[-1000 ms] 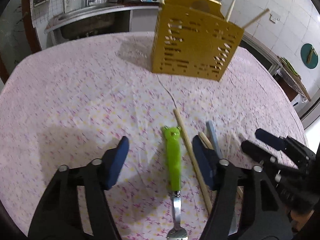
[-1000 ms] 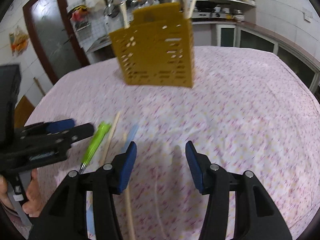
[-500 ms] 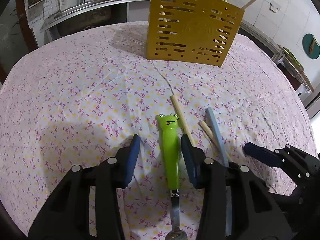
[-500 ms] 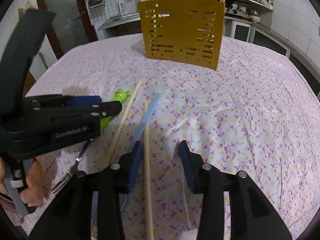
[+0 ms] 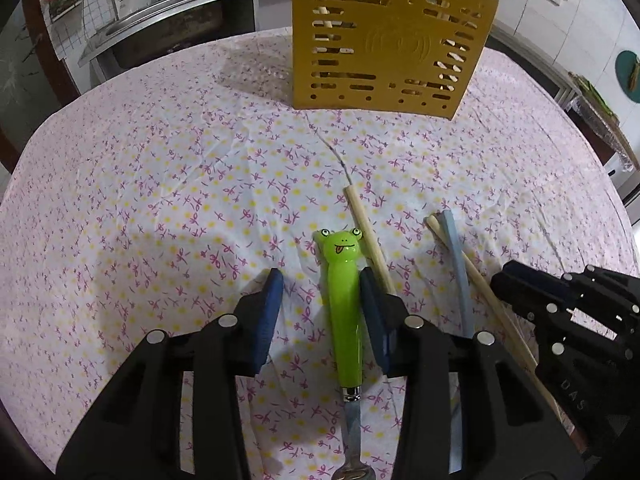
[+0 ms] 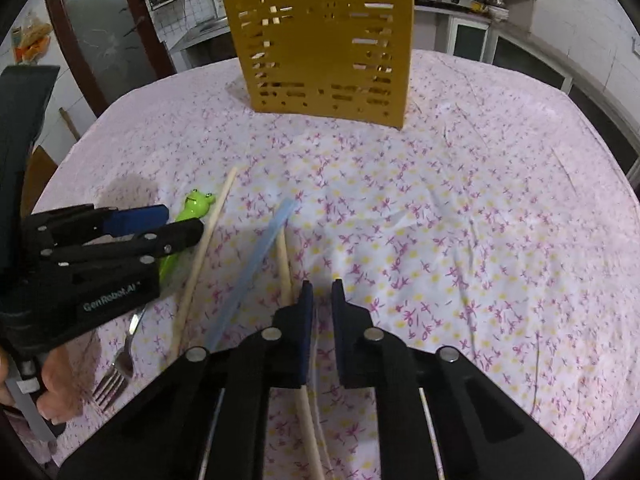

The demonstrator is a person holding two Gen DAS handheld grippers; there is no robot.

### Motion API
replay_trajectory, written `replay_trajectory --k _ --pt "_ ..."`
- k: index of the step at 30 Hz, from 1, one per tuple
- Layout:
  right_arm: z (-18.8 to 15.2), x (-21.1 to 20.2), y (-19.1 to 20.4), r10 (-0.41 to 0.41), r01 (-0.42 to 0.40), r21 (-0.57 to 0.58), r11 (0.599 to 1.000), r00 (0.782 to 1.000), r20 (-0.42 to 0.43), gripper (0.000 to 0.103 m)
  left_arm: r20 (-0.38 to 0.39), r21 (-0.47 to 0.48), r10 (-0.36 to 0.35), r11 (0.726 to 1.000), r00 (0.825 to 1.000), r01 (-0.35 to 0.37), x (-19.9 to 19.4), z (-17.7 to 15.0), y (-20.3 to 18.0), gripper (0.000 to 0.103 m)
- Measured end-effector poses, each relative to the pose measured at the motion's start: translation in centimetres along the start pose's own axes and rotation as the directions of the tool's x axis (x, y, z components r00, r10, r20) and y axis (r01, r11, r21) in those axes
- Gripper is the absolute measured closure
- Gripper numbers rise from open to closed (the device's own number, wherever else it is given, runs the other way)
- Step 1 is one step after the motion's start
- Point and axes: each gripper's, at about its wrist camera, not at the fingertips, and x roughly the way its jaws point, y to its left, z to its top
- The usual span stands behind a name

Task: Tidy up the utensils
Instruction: 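Grasp the green frog-handled fork with the left gripper while the right gripper grasps a chopstick, then carry the fork and chopstick up and insert both into the yellow holder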

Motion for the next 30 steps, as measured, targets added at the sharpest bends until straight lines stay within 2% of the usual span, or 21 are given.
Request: replay_trajectory --k 4,7,14,18,22,26,30 --pt "0.0 0.0 0.1 0.003 -0.003 0.0 1.0 1.0 0.009 0.093 0.007 0.022 0.029 0.999 1.0 -0.029 0.2 0.1 -0.3 0.073" --pt "-0.1 -0.1 0.1 0.012 -0.012 0.003 1.0 1.0 0.017 0.093 0.004 0.021 0.036 0.999 0.999 -0.036 -0.1 0.0 -0.3 0.086" --pt "0.1 -0.8 0.9 0.068 -0.068 -0.021 0.997 0.997 0.027 0.092 -0.007 0.022 0.012 1.0 1.0 -0.012 -0.4 -0.1 0.7 0.087" --pt "0.2 -0.6 1.6 0.092 -0.091 -0.051 0.994 0.996 0.004 0.092 -0.01 0.015 0.013 1.0 1.0 -0.013 -0.5 0.2 1.6 0.087" --pt "0.5 -0.1 2.2 0.088 -0.089 -0.073 0.993 0.996 -0.021 0.09 -0.017 0.008 0.001 1.0 1.0 -0.001 -0.7 0.2 2.7 0.087" --pt "1.1 1.0 2.6 0.051 -0.057 -0.099 0.993 0.996 -0.067 0.089 -0.02 0.021 0.007 1.0 1.0 -0.007 -0.6 0.0 2.8 0.087" --pt "2.0 1.4 2.3 0.052 -0.061 -0.078 0.995 0.993 -0.111 0.093 -0.022 0.032 0.01 0.999 1.0 -0.01 -0.7 -0.4 2.4 0.087"
